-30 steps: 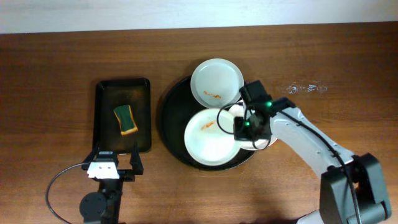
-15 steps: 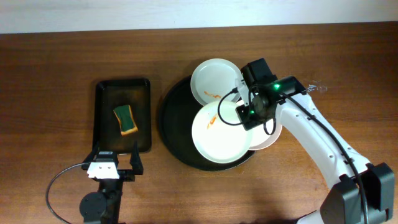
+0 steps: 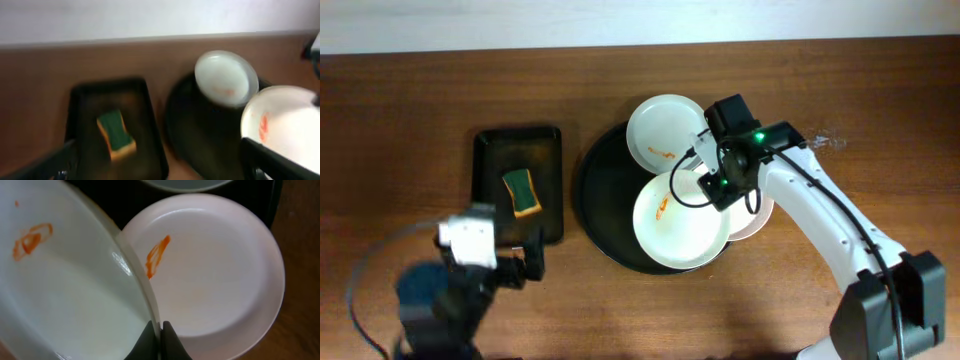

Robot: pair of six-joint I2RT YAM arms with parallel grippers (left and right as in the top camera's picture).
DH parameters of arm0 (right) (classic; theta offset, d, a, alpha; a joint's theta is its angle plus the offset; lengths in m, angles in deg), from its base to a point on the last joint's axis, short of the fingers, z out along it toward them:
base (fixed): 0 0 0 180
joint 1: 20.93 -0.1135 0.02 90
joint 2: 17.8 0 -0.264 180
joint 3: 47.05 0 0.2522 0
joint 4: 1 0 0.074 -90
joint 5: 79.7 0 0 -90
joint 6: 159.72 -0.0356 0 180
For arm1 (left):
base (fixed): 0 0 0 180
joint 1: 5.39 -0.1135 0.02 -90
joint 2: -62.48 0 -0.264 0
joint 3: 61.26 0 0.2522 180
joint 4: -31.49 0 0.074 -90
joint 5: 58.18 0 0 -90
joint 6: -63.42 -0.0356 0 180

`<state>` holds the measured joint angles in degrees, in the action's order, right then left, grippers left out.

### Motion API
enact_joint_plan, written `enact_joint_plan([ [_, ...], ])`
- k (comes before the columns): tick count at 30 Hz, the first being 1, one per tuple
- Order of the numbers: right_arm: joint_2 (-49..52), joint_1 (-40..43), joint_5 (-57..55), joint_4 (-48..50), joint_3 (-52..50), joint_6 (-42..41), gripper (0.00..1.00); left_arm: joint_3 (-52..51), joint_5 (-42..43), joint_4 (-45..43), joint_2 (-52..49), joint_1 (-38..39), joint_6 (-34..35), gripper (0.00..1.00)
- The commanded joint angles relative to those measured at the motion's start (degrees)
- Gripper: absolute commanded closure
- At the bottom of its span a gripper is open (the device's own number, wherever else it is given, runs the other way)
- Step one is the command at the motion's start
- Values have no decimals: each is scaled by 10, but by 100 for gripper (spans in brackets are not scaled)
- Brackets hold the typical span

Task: Clean dirty plates on tray and stack at the side

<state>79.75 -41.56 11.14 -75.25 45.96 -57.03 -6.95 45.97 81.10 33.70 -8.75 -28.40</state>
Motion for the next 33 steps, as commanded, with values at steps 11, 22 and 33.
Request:
enact_joint_plan([
  [11, 2, -4, 2, 9, 10, 4, 96, 383, -117, 244, -617, -2, 94, 1],
  [22, 2, -4, 2, 8, 10, 4, 96, 379, -116, 174, -819, -2, 182, 32],
  [33, 2, -4, 2, -3, 9, 4, 95, 345, -117, 160, -859, 9, 185, 52],
])
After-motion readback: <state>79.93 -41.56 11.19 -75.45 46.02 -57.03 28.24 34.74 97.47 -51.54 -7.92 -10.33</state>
